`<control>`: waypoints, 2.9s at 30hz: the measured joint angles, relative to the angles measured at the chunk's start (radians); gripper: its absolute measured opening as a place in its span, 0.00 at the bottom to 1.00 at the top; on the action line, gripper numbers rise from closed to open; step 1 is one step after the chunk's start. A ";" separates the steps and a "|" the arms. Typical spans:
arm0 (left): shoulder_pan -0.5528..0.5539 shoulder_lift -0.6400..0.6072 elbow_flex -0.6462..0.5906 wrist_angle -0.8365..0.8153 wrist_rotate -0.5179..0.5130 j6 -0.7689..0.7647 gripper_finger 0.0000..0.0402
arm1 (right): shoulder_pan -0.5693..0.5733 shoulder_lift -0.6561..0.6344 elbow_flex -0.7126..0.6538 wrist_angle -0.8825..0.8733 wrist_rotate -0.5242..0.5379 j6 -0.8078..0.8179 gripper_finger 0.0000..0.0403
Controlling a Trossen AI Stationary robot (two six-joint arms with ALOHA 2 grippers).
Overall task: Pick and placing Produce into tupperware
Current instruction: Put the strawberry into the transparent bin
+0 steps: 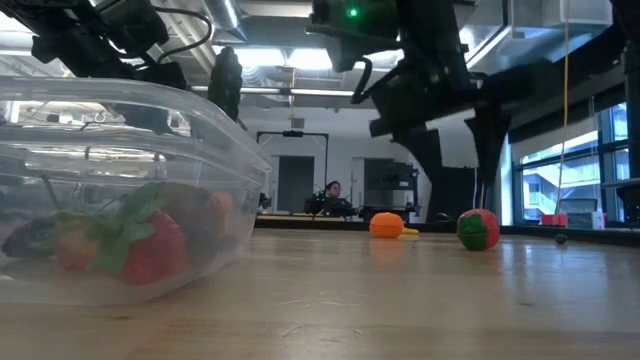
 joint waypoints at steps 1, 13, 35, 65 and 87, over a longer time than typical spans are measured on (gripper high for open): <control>0.000 0.000 0.000 0.000 0.000 0.007 0.44 | -0.003 -0.004 -0.018 0.029 0.000 0.001 0.68; 0.000 0.000 0.000 -0.009 0.000 0.047 0.44 | -0.031 -0.025 -0.123 0.112 0.000 0.002 0.68; 0.000 0.000 0.000 -0.012 -0.027 0.048 0.44 | -0.057 -0.274 -0.380 0.269 -0.140 0.056 0.65; 0.000 0.000 0.000 -0.007 -0.027 0.099 0.44 | -0.046 -0.344 -0.516 0.488 -0.045 0.062 0.65; 0.000 0.000 0.000 -0.007 -0.027 0.099 0.44 | -0.046 -0.344 -0.516 0.494 -0.045 0.063 0.78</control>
